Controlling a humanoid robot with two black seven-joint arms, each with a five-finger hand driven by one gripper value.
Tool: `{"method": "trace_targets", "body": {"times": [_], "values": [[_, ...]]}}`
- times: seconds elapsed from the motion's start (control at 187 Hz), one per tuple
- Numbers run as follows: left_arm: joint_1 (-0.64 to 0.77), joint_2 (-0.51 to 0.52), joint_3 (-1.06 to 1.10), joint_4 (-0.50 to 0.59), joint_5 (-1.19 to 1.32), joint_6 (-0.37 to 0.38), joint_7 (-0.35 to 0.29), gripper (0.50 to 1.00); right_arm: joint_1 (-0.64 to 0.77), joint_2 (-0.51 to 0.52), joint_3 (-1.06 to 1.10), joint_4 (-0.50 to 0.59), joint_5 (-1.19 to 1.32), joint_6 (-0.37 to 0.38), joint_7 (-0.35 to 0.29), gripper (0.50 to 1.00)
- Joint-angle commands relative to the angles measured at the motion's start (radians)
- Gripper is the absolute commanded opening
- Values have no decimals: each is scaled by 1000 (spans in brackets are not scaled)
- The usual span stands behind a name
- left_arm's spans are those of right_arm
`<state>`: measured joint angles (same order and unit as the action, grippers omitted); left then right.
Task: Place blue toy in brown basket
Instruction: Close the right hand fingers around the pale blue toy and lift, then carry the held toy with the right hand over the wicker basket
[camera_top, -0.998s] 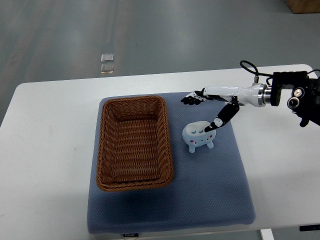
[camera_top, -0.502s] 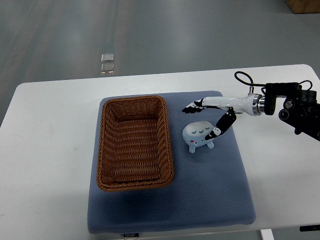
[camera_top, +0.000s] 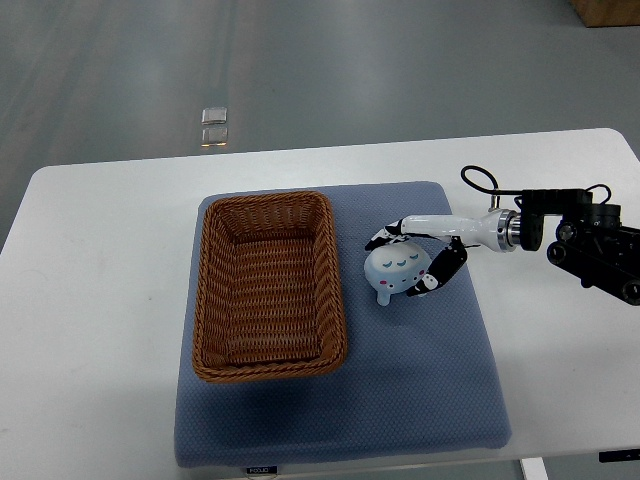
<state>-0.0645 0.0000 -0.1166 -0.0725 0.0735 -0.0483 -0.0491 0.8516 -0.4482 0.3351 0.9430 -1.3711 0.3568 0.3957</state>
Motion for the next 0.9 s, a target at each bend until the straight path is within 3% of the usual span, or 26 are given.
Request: {"method": "trace_targets", "body": {"times": [0.0, 0.048, 0.133, 0.31, 0.619, 0.897], "values": [[0, 0, 0, 0, 0, -1, 0, 1000, 0, 2, -1, -9, 0, -10, 0, 656], [0, 0, 0, 0, 0, 1, 0, 1000, 0, 2, 1, -12, 0, -15, 0, 576], [0, 0, 0, -1, 0, 1, 0, 1000, 1, -3, 4, -12, 0, -22, -1, 511], [6, 0, 0, -1, -1, -1, 0, 1000, 23, -15, 21, -10, 3, -36, 2, 511], [8, 0, 0, 0, 0, 2, 0, 1000, 231, 5, -2, -9, 10, -21, 5, 533], [8, 0, 0, 2, -1, 4, 0, 1000, 374, 141, -145, -30, 3, -21, 15, 549]]}}
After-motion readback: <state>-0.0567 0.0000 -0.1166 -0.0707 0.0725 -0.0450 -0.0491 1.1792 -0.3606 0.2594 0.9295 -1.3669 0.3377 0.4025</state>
